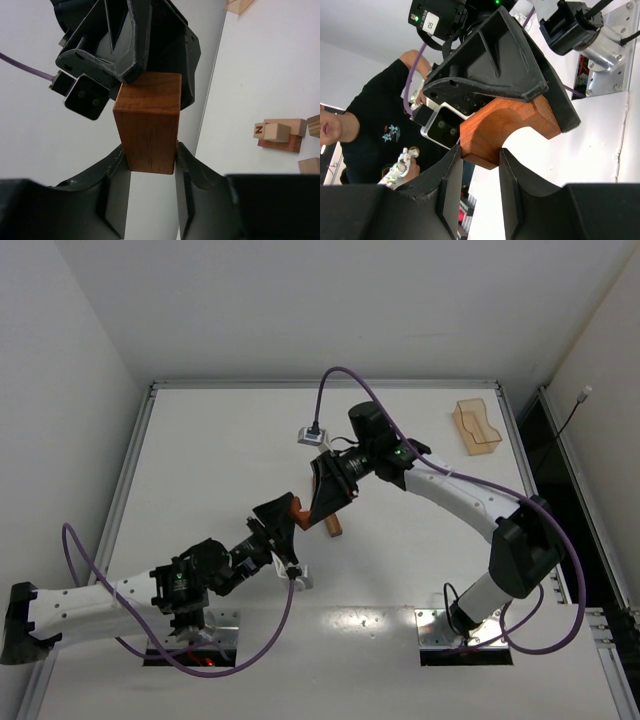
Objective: Build the wood block tower
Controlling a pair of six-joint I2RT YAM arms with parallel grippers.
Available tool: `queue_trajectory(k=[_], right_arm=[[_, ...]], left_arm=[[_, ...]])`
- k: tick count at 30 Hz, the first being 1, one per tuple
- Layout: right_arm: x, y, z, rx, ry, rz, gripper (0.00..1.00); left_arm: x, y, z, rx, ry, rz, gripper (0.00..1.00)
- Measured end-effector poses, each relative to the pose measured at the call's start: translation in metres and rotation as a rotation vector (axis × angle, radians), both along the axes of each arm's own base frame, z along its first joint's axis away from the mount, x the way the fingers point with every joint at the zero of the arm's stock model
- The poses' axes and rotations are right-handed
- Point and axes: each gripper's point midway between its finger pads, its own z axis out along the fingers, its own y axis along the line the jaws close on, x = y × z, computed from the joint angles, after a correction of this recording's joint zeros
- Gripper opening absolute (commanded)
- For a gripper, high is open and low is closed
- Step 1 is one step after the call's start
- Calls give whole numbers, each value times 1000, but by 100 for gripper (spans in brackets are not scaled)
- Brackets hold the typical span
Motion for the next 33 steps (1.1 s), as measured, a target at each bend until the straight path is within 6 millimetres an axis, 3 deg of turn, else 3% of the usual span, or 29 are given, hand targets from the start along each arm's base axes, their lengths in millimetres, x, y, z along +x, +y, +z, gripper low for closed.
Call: queue_trajectory(k=[4,8,10,11,14,18,25,29,33], right_arm=[[0,0,0,-1,0,-1,0],[1,0,-1,-3,4,-2,2],[2,0,-2,-3,6,-2,26],[3,-1,-1,-3,9,-4,48],[8,-2,-2,-2,8,-16,66],[26,-11,-1,4,2,-69,73],[74,-40,-1,10,-10,-224,74],[120,-73,-8,-24,-11,-417,74],[171,-119,-33,-154,-38,-694,74]], left_arm=[[0,0,0,-3,5,1,2],[1,0,-1,-8,15,6,0],[1,0,-2,-4,28,11,0],[1,0,-2,-4,39,16,0],[-1,-3,2,-15,79,19,0],[-2,-2,13,-69,151,38,0],[-2,0,13,-115,298,66,0],[-6,-7,12,-145,449,74,0],[-5,-14,4,-145,626,129,0]])
